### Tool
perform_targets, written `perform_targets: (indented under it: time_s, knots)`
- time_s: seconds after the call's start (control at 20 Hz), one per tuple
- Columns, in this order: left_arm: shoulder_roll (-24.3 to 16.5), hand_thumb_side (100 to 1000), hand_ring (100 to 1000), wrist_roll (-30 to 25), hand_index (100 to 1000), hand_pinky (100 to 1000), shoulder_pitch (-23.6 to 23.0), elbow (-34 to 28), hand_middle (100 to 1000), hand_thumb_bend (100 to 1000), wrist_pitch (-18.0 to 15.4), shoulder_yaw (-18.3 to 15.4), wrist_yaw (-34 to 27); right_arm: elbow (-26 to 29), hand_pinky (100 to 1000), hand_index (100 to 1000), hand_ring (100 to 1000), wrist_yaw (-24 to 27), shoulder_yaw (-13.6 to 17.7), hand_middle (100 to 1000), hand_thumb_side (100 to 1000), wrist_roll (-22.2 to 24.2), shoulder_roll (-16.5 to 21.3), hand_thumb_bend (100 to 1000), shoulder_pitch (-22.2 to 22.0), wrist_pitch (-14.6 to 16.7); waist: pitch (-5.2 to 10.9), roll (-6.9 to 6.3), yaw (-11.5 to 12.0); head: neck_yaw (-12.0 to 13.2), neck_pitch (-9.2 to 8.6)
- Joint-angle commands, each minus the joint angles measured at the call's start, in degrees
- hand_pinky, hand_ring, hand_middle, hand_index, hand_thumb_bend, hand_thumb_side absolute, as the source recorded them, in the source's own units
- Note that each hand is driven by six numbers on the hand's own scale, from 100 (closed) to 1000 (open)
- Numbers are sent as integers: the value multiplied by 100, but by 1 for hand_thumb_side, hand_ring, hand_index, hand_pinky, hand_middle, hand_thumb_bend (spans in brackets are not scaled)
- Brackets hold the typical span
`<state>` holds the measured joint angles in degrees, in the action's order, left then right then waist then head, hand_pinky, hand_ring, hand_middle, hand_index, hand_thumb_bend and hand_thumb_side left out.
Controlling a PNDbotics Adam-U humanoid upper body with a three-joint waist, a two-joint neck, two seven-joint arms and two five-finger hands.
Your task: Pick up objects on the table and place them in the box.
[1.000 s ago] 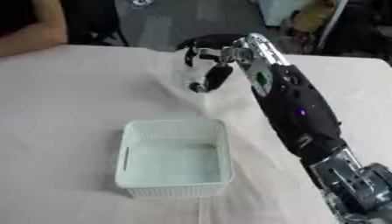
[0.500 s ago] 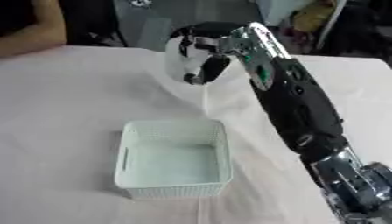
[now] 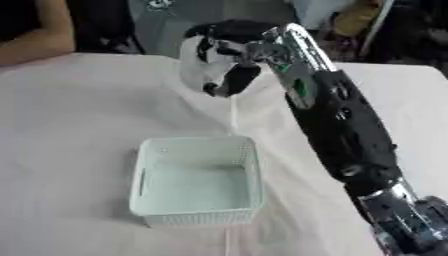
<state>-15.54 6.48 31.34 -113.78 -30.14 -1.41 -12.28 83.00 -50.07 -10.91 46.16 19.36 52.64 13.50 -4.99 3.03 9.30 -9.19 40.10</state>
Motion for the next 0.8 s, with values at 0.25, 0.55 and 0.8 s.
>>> perform_targets:
  time_s: [0.25, 0.55, 0.8]
  knots:
    - [-143, 886, 703, 0, 872, 680, 32, -81, 729, 528, 33, -8, 17, 1072, 100, 305, 324, 274, -121, 327, 100, 311, 53, 100, -194, -40, 126, -39, -41, -48, -10]
    - [-155, 887, 703, 3, 872, 680, 21, -81, 729, 525, 42, -9, 26, 1488, 100, 307, 320, 520, -297, 327, 100, 533, 7, 100, -544, 11, 131, -38, -58, -33, 9]
    - [-163, 887, 704, 8, 872, 680, 16, -81, 729, 525, 47, -9, 36, 1564, 100, 308, 318, 715, -447, 327, 100, 579, 8, 100, -829, 57, 133, -41, -66, -22, 21]
